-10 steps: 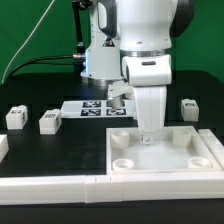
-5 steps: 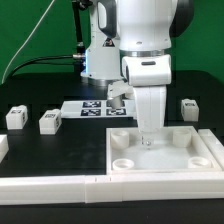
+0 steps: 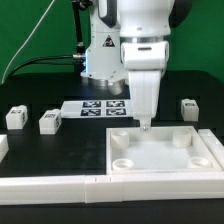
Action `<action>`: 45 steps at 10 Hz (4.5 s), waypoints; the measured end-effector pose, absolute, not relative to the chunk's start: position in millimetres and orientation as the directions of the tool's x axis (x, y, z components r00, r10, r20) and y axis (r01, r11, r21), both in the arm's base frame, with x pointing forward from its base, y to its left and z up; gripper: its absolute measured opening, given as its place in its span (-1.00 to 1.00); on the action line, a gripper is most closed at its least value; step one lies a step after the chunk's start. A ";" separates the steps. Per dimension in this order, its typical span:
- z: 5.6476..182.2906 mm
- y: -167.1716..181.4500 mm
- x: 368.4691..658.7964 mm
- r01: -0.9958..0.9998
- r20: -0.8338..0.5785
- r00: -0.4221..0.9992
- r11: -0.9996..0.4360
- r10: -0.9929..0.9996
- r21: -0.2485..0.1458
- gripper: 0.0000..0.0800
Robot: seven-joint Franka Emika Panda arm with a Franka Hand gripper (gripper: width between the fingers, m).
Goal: Assemble one leg
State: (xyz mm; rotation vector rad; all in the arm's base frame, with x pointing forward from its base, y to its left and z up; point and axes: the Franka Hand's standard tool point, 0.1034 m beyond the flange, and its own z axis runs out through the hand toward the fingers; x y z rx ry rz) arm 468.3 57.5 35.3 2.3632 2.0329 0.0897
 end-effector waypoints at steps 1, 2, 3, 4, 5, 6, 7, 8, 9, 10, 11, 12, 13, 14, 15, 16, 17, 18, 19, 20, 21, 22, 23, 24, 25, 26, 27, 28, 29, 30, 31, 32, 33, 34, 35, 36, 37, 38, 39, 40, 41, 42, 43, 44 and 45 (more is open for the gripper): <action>45.9 61.5 463.8 0.982 0.028 0.177 -0.178 0.984 0.066 0.62; 55.9 65.9 460.6 0.976 0.030 0.200 -0.201 0.979 0.078 0.62; 60.2 69.7 459.8 0.972 0.034 0.219 -0.221 0.975 0.084 0.62; 57.6 68.6 458.9 0.969 0.034 0.234 -0.236 0.972 0.078 0.62; 56.8 68.4 458.5 0.964 0.035 0.253 -0.255 0.967 0.076 0.62; 56.8 69.0 458.4 0.939 0.043 0.334 -0.337 0.942 0.071 0.62; 56.7 68.9 458.4 0.915 0.048 0.394 -0.397 0.918 0.067 0.62; 55.9 66.5 457.4 0.860 0.059 0.505 -0.508 0.861 0.055 0.62; 52.3 55.9 451.8 0.747 0.069 0.662 -0.665 0.746 0.021 0.62; 50.2 55.1 446.5 0.609 0.069 0.792 -0.793 0.607 -0.006 0.62; 49.8 59.1 443.5 0.494 0.066 0.868 -0.869 0.492 -0.022 0.62; 49.8 64.7 441.1 0.377 0.062 0.925 -0.926 0.374 -0.036 0.62; 49.5 71.9 438.3 0.264 0.055 0.964 -0.963 0.261 -0.048 0.62; 48.4 80.2 434.3 0.151 0.049 0.988 -0.987 0.148 -0.059 0.62; 46.9 91.4 428.1 0.041 0.040 0.998 -0.997 0.039 -0.071 0.62; 46.2 103.8 423.7 -0.002 0.031 0.999 -0.997 -0.005 -0.076 0.62; 46.0 117.0 419.5 -0.014 0.027 0.999 -0.997 -0.016 -0.078 0.62; 46.4 130.7 415.9 0.007 0.027 1.000 -0.997 0.005 -0.082 0.62; 46.9 141.7 413.4 0.028 0.028 0.999 -0.996 0.026 -0.084 0.62; 47.0 147.5 411.3 0.041 0.017 0.999 -0.996 0.039 -0.084 0.62; 47.2 148.3 411.6 0.044 -0.004 0.999 -0.996 0.044 -0.082 0.62; 47.5 148.2 412.6 0.044 0.003 0.999 -0.996 0.043 -0.083 0.62; 47.2 148.2 412.2 0.044 0.002 0.999 -0.996 0.044 -0.082 0.62; 45.4 145.9 405.0 0.055 -0.085 0.995 -0.996 0.061 -0.071 0.62; 47.6 144.2 403.5 0.060 -0.205 0.976 -0.996 0.072 -0.063 0.62; 47.9 144.5 406.2 0.058 -0.298 0.952 -0.996 0.074 -0.061 0.62; 43.5 142.3 398.8 0.052 -0.402 0.913 -0.997 0.069 -0.053 0.62; 41.6 141.9 391.0 0.048 -0.492 0.868 -0.998 0.063 -0.044 0.62; 40.5 143.8 384.7 0.049 -0.570 0.819 -0.998 0.061 -0.037 0.62; 40.9 146.5 376.9 0.055 -0.670 0.740 -0.998 0.061 -0.030 0.62; 38.1 149.4 376.2 0.059 -0.715 0.697 -0.998 0.062 -0.029 0.62; 38.0 151.3 369.1 0.069 -0.787 0.614 -0.997 0.062 -0.025 0.62; 32.8 156.3 370.2 0.067 -0.807 0.589 -0.998 0.054 -0.018 0.62; 32.0 163.0 369.1 0.074 -0.802 0.594 -0.997 0.060 -0.020 0.62; 32.2 166.6 367.5 0.081 -0.803 0.593 -0.996 0.067 -0.024 0.62; 28.4 167.5 366.9 0.081 -0.799 0.597 -0.996 0.068 -0.025 0.62; 21.1 166.7 364.6 0.077 -0.794 0.604 -0.997 0.067 -0.025 0.62; 15.0 164.9 361.2 0.074 -0.793 0.606 -0.997 0.064 -0.024 0.62; 11.0 163.2 358.1 0.073 -0.791 0.609 -0.997 0.062 -0.022 0.62; 9.3 162.3 353.8 0.073 -0.795 0.604 -0.997 0.060 -0.020 0.62; 8.6 162.9 351.9 0.074 -0.798 0.600 -0.997 0.059 -0.018 0.57; 8.9 163.8 351.7 0.075 -0.798 0.600 -0.997 0.058 -0.016 0.57; 9.6 164.0 352.0 0.076 -0.799 0.598 -0.997 0.058 -0.015 0.11; 9.4 163.9 351.9 0.076 -0.799 0.599 -0.997 0.059 -0.016 0.11; 9.4 163.9 351.9 0.076 -0.799 0.599 -0.997 0.059 -0.017 -0.29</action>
Offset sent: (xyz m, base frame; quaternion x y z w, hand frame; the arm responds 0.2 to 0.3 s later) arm 0.0000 0.0000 0.0000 0.0000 0.0000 0.0899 0.9960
